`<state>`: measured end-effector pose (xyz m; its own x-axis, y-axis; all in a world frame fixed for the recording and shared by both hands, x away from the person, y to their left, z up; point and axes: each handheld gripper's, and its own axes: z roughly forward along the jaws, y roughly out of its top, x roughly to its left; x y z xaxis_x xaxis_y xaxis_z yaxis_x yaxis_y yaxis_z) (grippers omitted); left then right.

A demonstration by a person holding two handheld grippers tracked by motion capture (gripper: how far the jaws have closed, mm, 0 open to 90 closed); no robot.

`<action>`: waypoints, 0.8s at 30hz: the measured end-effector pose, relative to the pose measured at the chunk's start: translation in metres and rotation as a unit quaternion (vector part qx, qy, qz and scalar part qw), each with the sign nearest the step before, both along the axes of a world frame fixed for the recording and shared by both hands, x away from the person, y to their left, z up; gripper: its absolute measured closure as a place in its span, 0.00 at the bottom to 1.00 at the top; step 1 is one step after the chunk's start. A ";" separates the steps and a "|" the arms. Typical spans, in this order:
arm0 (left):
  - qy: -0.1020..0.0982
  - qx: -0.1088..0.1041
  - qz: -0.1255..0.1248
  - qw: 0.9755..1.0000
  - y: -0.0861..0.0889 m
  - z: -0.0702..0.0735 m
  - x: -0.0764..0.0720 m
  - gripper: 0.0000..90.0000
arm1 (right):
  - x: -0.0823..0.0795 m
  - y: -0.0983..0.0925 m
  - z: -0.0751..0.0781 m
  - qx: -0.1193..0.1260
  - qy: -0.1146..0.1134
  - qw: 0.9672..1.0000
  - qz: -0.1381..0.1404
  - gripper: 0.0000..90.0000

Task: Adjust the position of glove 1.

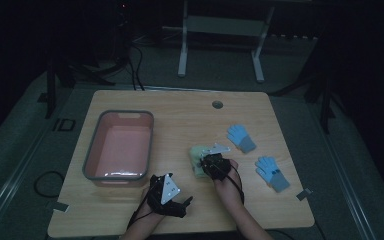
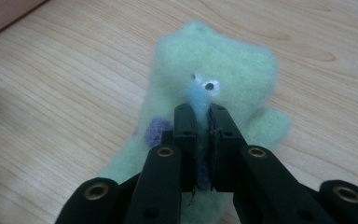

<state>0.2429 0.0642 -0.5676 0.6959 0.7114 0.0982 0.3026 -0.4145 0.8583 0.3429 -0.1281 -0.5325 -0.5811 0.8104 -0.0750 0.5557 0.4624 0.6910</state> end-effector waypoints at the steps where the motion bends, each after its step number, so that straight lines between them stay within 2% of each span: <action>1: 0.002 -0.002 0.002 1.000 0.000 0.000 0.000 0.01 | 0.000 -0.001 0.000 0.003 0.001 1.000 0.000 0.92; 5: 0.010 -0.010 0.005 1.000 0.002 0.000 0.002 0.01 | -0.001 -0.003 0.004 0.014 0.007 1.000 0.004 0.87; 7: 0.005 -0.010 -0.004 1.000 0.003 0.000 0.002 0.01 | -0.004 -0.006 0.010 0.017 0.003 1.000 0.009 0.82; 13: 0.000 -0.004 -0.009 1.000 0.004 0.001 0.001 0.01 | -0.007 -0.022 0.023 0.042 0.008 0.999 0.027 0.53; 15: -0.017 -0.004 -0.006 1.000 0.002 0.005 -0.002 0.01 | -0.005 -0.028 0.025 0.047 0.017 0.998 0.033 0.41; 17: -0.038 -0.002 -0.014 0.999 0.000 0.008 -0.004 0.01 | -0.003 -0.036 0.025 0.049 0.031 0.997 0.047 0.29; 19: -0.046 -0.001 -0.028 0.999 -0.004 0.010 -0.006 0.01 | -0.002 -0.042 0.026 0.057 0.037 0.996 0.057 0.23; 21: -0.046 -0.005 -0.035 0.998 -0.007 0.010 -0.007 0.01 | -0.002 -0.046 0.026 0.068 0.035 0.995 0.061 0.19; 22: -0.043 -0.011 -0.042 0.998 -0.008 0.010 -0.007 0.01 | -0.001 -0.048 0.026 0.066 0.033 0.995 0.064 0.17; 24: -0.024 -0.016 -0.046 0.999 -0.010 0.010 -0.005 0.01 | -0.001 -0.052 0.026 0.072 0.030 0.994 0.077 0.17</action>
<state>0.2381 0.0541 -0.5575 0.7530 0.6484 0.1118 0.2221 -0.4105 0.8844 0.3422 -0.1799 -0.5061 -0.6989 0.7114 0.0736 0.5282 0.4441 0.7238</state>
